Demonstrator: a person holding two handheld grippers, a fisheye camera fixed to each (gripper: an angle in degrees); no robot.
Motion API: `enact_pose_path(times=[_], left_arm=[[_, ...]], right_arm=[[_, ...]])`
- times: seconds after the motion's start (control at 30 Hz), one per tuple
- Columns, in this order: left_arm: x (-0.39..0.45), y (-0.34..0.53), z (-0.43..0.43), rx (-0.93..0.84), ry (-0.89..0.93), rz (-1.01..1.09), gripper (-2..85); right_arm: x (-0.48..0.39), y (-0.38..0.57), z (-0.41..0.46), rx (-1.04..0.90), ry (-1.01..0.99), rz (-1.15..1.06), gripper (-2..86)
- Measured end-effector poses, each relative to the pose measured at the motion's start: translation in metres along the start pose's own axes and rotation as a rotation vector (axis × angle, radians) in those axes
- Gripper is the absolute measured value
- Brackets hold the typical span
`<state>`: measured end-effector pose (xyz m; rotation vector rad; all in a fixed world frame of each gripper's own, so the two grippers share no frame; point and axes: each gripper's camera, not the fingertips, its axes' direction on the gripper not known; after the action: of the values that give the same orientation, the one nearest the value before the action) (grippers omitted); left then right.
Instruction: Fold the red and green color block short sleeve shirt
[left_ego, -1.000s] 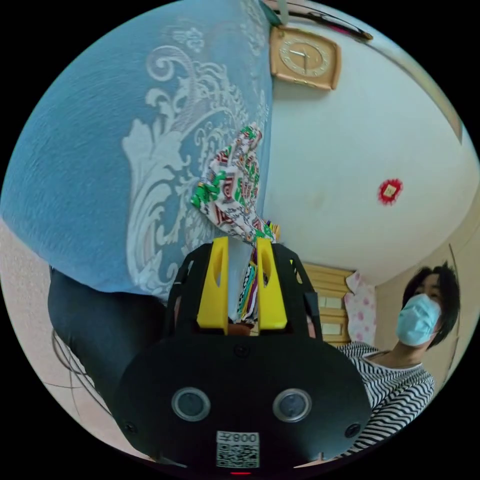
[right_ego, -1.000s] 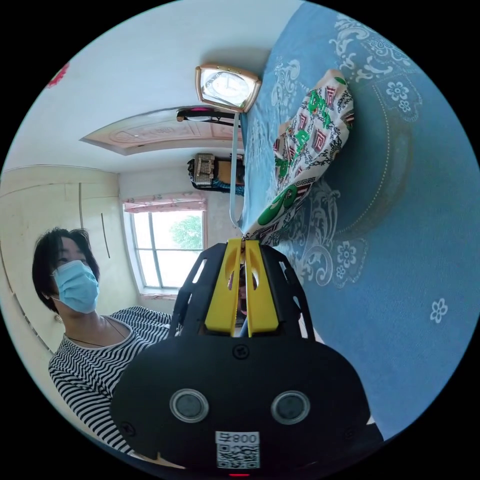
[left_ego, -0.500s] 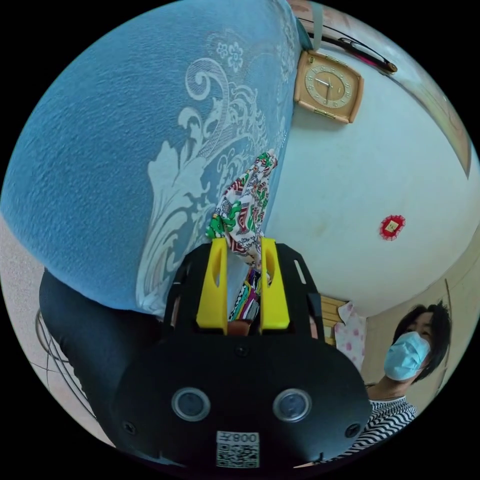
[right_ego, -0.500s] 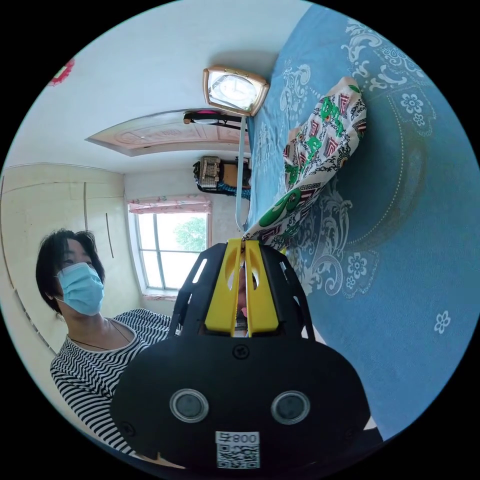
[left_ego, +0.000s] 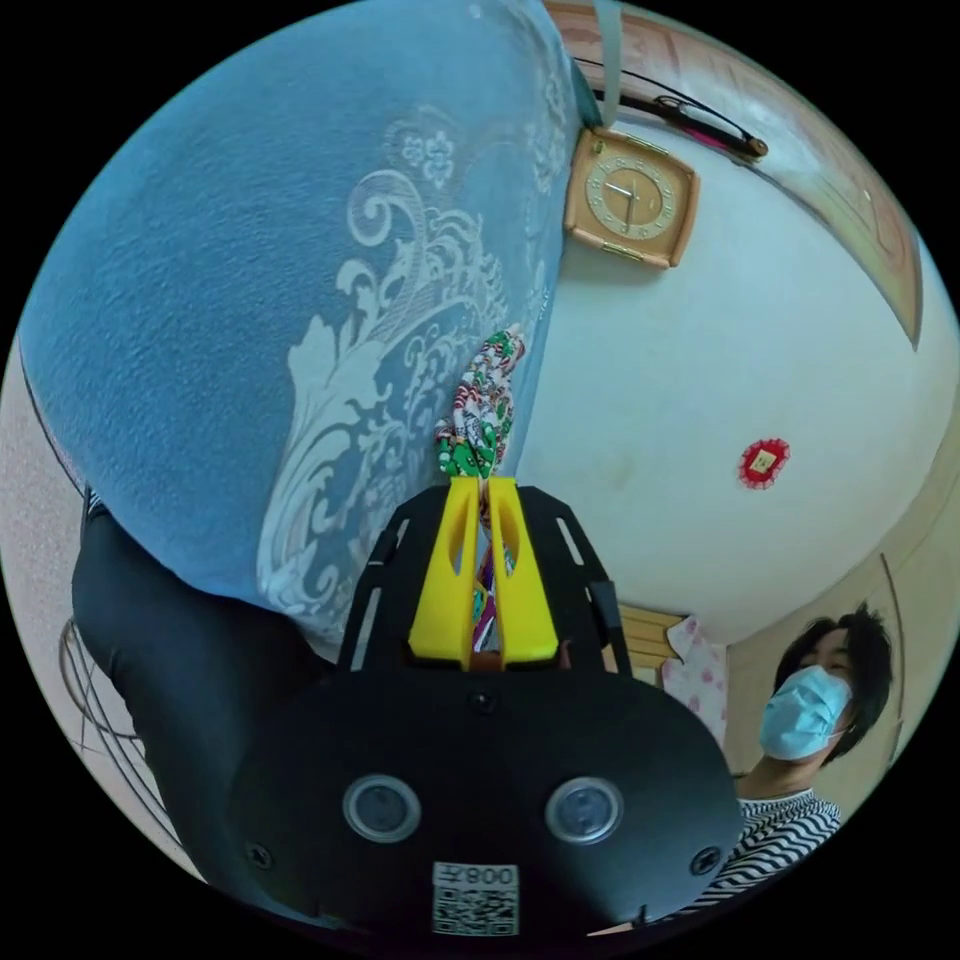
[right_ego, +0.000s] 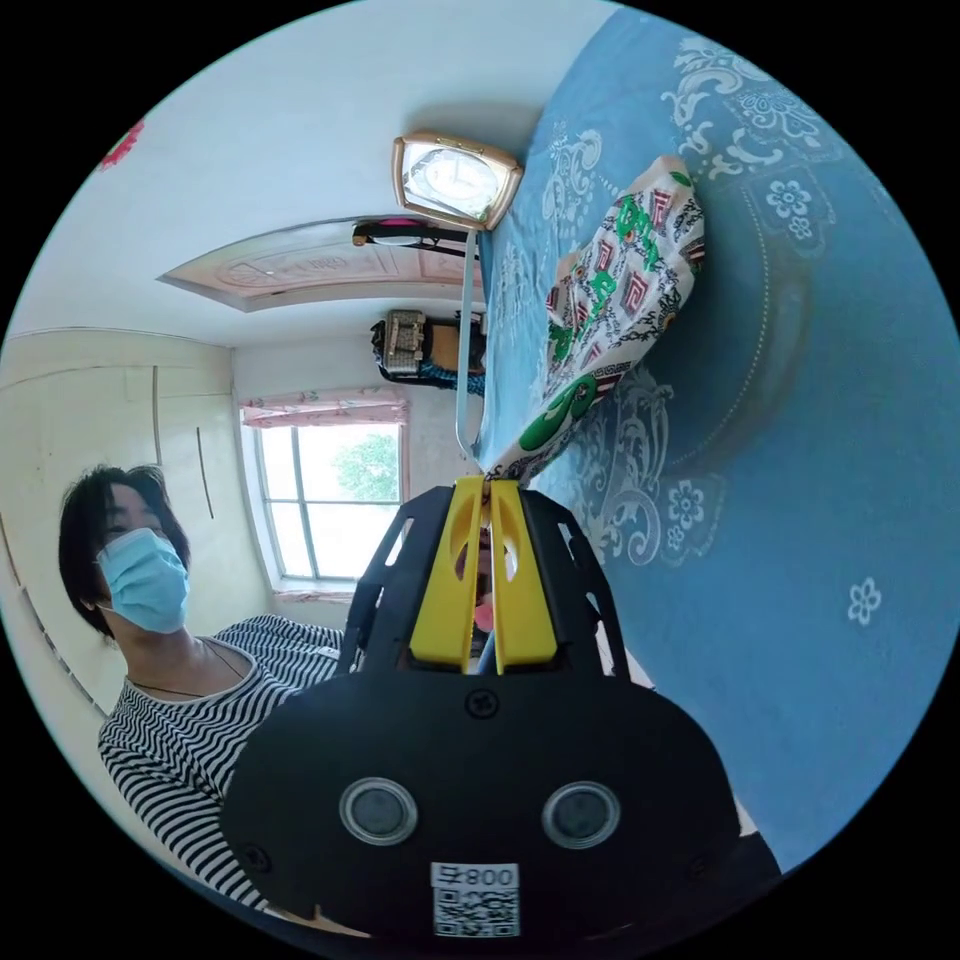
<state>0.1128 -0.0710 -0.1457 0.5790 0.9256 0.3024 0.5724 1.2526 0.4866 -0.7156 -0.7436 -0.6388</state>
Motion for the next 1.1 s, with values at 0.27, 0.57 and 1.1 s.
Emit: enact_pose_path(times=[0.27,0.57,1.1], left_arm=[[0.038,0.055,0.046,-0.127,-0.087,0.167,2.1],[0.076,0.14,0.118,-0.217,-0.034,0.318,2.0],[0.153,0.25,0.376,-0.491,0.089,0.612,1.9]], right_arm=[[0.099,0.089,-0.083,0.003,0.056,0.057,0.8],[0.182,0.21,-0.184,0.066,-0.008,-0.01,0.8],[0.32,0.394,-0.439,0.368,-0.1,-0.265,0.9]])
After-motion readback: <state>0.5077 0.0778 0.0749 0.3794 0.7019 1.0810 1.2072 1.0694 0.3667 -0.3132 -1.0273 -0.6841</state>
